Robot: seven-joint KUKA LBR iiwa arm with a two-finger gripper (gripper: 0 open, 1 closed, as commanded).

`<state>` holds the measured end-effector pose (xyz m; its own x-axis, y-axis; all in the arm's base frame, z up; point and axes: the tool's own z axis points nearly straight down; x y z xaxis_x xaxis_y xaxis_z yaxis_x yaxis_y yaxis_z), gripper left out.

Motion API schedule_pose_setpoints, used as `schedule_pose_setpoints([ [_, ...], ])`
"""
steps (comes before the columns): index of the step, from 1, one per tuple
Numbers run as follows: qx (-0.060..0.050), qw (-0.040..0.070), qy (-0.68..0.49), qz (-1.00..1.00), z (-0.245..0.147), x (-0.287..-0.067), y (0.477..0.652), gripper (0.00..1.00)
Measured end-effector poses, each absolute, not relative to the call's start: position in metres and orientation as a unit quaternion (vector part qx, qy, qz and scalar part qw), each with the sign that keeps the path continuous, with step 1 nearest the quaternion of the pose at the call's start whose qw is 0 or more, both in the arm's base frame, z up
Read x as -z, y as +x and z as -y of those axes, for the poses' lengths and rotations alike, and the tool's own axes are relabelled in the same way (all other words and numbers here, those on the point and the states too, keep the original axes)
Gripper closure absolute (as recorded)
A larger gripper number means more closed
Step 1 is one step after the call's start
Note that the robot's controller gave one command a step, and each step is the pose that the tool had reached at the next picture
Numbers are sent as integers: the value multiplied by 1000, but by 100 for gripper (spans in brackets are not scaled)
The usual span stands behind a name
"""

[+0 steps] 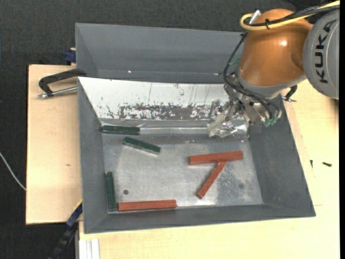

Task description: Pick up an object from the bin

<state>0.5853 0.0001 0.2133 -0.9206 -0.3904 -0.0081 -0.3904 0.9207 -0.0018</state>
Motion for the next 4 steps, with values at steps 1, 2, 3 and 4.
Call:
schedule_pose_setpoints([
  [1, 0, 3, -199, -980, 0, -213, 585, 0],
  [2, 0, 3, -199, -980, 0, -213, 585, 0],
  [3, 0, 4, -191, -981, 5, -163, 553, 0],
  [4, 0, 2, -222, -975, 10, -103, 544, 0],
])
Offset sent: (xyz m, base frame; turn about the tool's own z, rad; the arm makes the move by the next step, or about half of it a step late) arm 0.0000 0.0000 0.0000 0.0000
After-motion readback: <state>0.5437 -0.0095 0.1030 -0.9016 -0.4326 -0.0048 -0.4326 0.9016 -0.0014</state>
